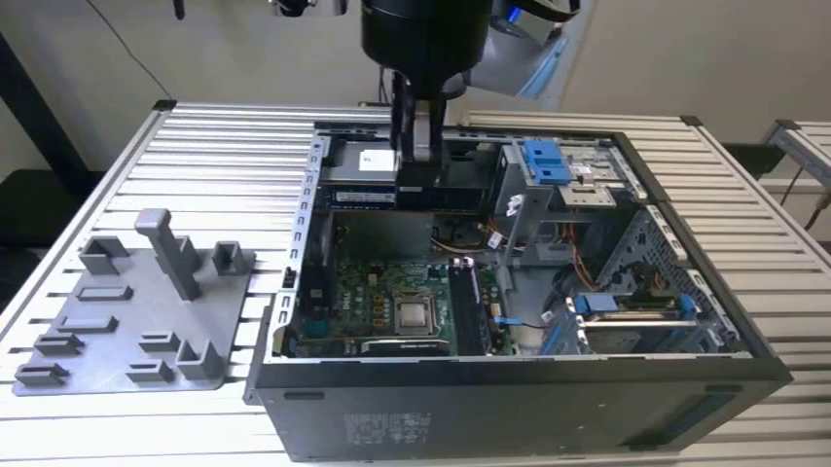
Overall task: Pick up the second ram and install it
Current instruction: 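Pick up the second ram and move it above second insertion slot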
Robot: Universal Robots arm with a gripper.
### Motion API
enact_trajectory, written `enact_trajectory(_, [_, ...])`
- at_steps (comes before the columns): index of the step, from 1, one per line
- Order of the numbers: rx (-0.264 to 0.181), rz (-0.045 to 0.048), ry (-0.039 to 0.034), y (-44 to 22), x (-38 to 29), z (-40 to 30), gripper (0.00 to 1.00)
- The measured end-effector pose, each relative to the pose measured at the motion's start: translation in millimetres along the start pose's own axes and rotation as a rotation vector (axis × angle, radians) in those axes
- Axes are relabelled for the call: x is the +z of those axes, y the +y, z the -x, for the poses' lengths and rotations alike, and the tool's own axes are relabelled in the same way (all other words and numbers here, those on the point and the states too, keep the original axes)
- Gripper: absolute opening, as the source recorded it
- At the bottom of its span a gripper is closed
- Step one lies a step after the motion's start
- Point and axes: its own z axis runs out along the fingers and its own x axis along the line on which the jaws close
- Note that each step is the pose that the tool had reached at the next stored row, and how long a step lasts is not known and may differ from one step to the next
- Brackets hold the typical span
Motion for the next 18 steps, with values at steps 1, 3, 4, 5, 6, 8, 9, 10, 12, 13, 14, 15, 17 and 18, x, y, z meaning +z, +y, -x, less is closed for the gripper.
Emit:
enact_trajectory(1, [0.000,0.0004,0.0001,-3.5,-0.1,0.1,0.15])
enact_trajectory(3, [0.000,0.0012,0.0001,-10.9,-0.2,0.2,0.15])
enact_trajectory(4, [0.000,0.0017,0.0001,-14.5,-0.3,0.2,0.15])
enact_trajectory(5, [0.000,0.0020,0.0001,-17.9,-0.3,0.3,0.15])
enact_trajectory(6, [0.000,0.0023,0.0000,-21.1,-0.3,0.3,0.15])
enact_trajectory(8, [0.000,0.0030,0.0001,-27.7,-0.5,0.4,0.15])
enact_trajectory(9, [0.000,0.0034,0.0002,-30.9,-0.6,0.5,0.15])
enact_trajectory(10, [0.000,0.0036,0.0001,-34.2,-0.6,0.5,0.15])
enact_trajectory(12, [0.000,0.0042,0.0002,-40.5,-0.7,0.6,0.15])
enact_trajectory(13, [0.000,0.0044,0.0002,-43.4,-0.8,0.6,0.15])
enact_trajectory(14, [0.000,0.0046,0.0001,-46.2,-0.8,0.7,0.15])
enact_trajectory(15, [0.000,0.0048,0.0002,-49.2,-0.9,0.7,0.15])
enact_trajectory(17, [0.000,0.0053,0.0001,-55.1,-0.9,0.8,0.15])
enact_trajectory(18, [0.000,0.0055,0.0001,-58.0,-1.0,0.9,0.15])
